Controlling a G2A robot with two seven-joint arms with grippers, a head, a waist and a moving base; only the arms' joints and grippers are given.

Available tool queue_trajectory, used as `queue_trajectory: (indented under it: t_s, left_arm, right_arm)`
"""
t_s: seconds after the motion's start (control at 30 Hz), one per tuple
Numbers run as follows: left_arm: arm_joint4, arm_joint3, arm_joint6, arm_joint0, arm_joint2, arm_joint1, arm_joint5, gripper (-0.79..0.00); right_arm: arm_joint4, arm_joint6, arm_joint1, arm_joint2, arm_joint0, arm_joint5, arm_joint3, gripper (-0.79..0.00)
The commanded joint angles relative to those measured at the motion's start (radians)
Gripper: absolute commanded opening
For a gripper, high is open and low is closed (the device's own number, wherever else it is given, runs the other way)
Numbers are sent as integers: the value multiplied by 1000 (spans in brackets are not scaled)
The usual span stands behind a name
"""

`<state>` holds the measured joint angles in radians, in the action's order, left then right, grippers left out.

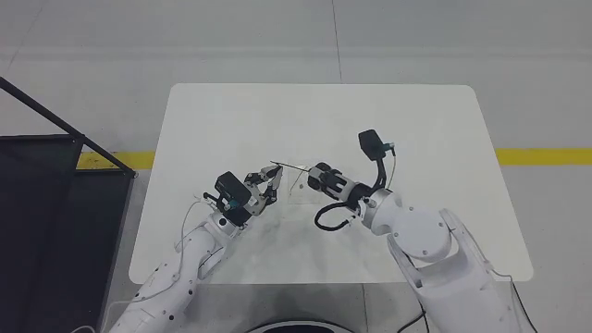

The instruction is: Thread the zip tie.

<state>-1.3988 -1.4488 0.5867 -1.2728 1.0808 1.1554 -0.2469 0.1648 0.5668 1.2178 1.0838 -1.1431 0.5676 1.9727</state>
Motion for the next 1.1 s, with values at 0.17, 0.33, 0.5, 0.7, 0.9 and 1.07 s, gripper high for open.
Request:
queue_trajectory:
  t_s: [0.17,0.33,0.5,0.7,0.9,1.07]
  left_arm:
    - [0,0,0,0,0,0,0,-785]
    - [0,0,0,0,0,0,0,-785]
    - [0,0,0,0,0,0,0,-785]
    - [0,0,0,0,0,0,0,-785]
    - [34,-38,-28,-16,21,-2,-39,-785]
    - [103,-74,-65,-33,61,-11,-158,-785]
  right_arm:
    - [-1,-2,3,-4,9,30,-6,-785]
    - [10,6,5,-18,24,52,-11,-785]
    - [13,7,7,-27,34,61,-13,-785]
    - [1,14,4,-3,18,20,-10,-22]
    - [14,44,-14,69,-57,-126,9,0]
    - [47,112,-35,136,-131,-290,14,0]
